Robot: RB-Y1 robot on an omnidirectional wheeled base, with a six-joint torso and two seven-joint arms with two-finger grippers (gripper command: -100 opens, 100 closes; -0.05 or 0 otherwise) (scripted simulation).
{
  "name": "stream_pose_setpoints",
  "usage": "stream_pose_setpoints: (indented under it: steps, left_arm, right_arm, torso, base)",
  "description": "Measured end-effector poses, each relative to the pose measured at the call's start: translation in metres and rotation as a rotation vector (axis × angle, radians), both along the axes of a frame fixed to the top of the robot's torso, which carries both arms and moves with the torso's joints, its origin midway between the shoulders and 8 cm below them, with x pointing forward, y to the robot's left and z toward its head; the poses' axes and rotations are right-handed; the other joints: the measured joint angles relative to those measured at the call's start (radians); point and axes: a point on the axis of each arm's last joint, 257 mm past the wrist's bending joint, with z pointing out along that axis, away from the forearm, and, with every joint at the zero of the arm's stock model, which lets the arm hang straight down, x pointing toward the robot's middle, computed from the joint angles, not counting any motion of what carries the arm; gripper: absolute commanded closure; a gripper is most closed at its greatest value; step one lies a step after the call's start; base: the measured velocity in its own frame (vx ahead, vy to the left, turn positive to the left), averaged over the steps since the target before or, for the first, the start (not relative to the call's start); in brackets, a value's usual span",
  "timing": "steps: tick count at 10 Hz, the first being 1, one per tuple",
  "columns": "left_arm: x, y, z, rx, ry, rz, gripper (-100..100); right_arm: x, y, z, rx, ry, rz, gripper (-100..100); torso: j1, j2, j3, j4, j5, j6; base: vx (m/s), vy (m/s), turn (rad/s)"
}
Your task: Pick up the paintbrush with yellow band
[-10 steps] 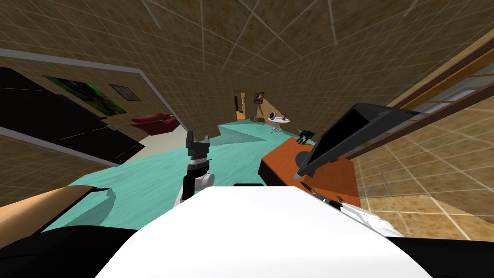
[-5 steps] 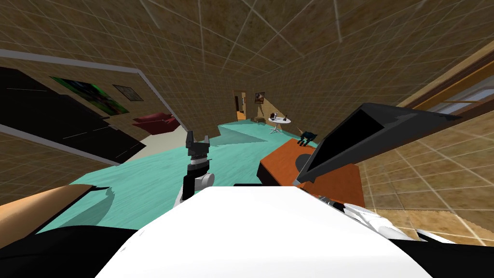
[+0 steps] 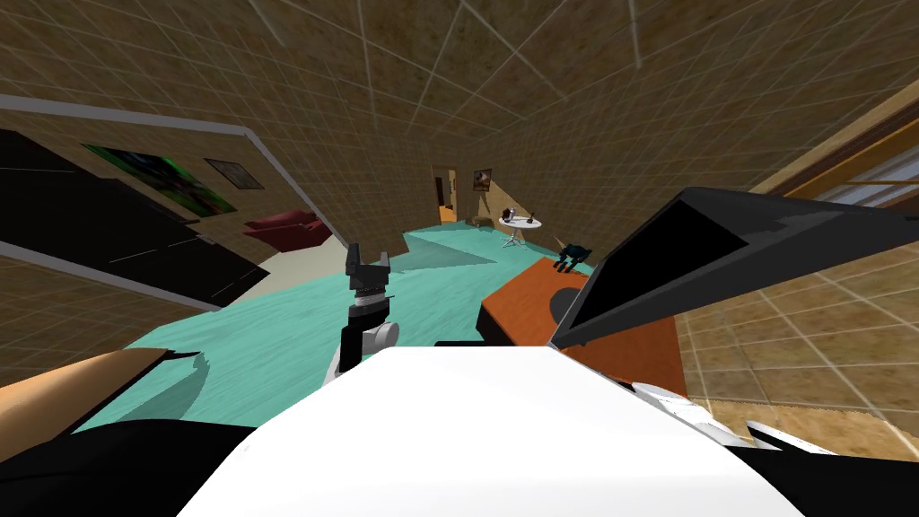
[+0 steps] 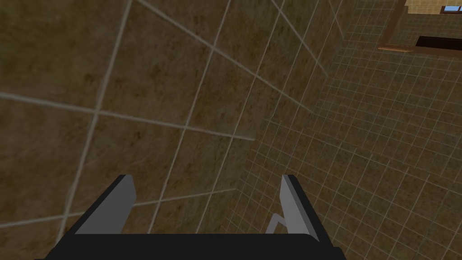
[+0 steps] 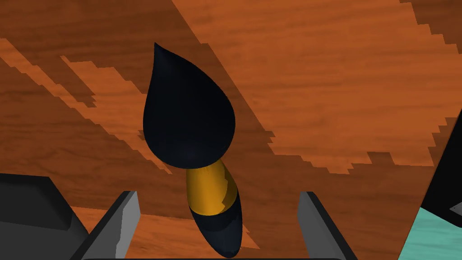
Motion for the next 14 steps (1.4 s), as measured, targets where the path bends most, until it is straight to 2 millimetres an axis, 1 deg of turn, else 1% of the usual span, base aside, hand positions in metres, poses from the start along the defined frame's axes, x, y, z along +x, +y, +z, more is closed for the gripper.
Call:
stream_pose_setpoints:
  steps: [1, 2, 3, 4, 7, 10, 11, 12, 14]
  left_arm:
    - [0.0, 0.0, 0.0, 0.0, 0.0, 0.0, 0]
    - [0.0, 0.0, 0.0, 0.0, 0.0, 0.0, 0]
    - [0.0, 0.0, 0.0, 0.0, 0.0, 0.0, 0]
    - [0.0, 0.0, 0.0, 0.0, 0.0, 0.0, 0]
    - [0.0, 0.0, 0.0, 0.0, 0.0, 0.0, 0]
    - [0.0, 0.0, 0.0, 0.0, 0.0, 0.0, 0]
    - [0.0, 0.0, 0.0, 0.0, 0.0, 0.0, 0]
    - [0.0, 0.0, 0.0, 0.0, 0.0, 0.0, 0]
    - [0.0, 0.0, 0.0, 0.0, 0.0, 0.0, 0]
  right_arm:
    - [0.0, 0.0, 0.0, 0.0, 0.0, 0.0, -100]
    - [-0.004, 0.0, -0.003, 0.0, 0.0, -0.025, -100]
    - [-0.007, 0.001, -0.005, 0.001, -0.002, -0.053, -100]
    - [-0.01, 0.001, -0.007, 0.001, -0.002, -0.078, -100]
    - [-0.018, 0.0, -0.013, 0.0, -0.001, -0.13, -100]
    - [-0.029, 0.001, -0.02, 0.0, -0.001, -0.201, -100]
    - [-0.033, 0.002, -0.023, 0.001, 0.0, -0.223, -100]
    - [-0.033, 0.002, -0.023, 0.0, -0.001, -0.228, 100]
    - [-0.033, 0.002, -0.022, -0.001, -0.001, -0.227, 100]
  torso:
    - [0.0, 0.0, 0.0, 0.0, 0.0, 0.0]
    - [-0.001, 0.004, 0.002, 0.001, 0.0, -0.002]
    - [-0.003, 0.007, 0.004, 0.002, -0.001, 0.0]
    - [-0.004, 0.008, 0.005, 0.002, -0.001, 0.0]
    - [-0.001, 0.005, 0.003, 0.001, 0.0, -0.001]
    - [-0.001, 0.007, 0.004, 0.002, 0.0, 0.0]
    - [-0.001, 0.008, 0.004, 0.002, -0.001, 0.0]
    - [-0.002, 0.004, 0.003, 0.001, -0.001, 0.001]
    - [-0.002, 0.001, 0.001, 0.0, -0.002, 0.001]
  base:
    - [-0.081, -0.015, 0.414]
    - [-0.127, -0.055, 0.307]
    - [-0.121, -0.064, 0.209]
    - [-0.077, -0.03, 0.075]
    - [-0.076, -0.011, 0.219]
    - [-0.109, -0.008, 0.235]
    - [-0.046, -0.003, 0.049]
    - [-0.009, 0.0, -0.011]
    - [0.0, 0.0, 0.0]
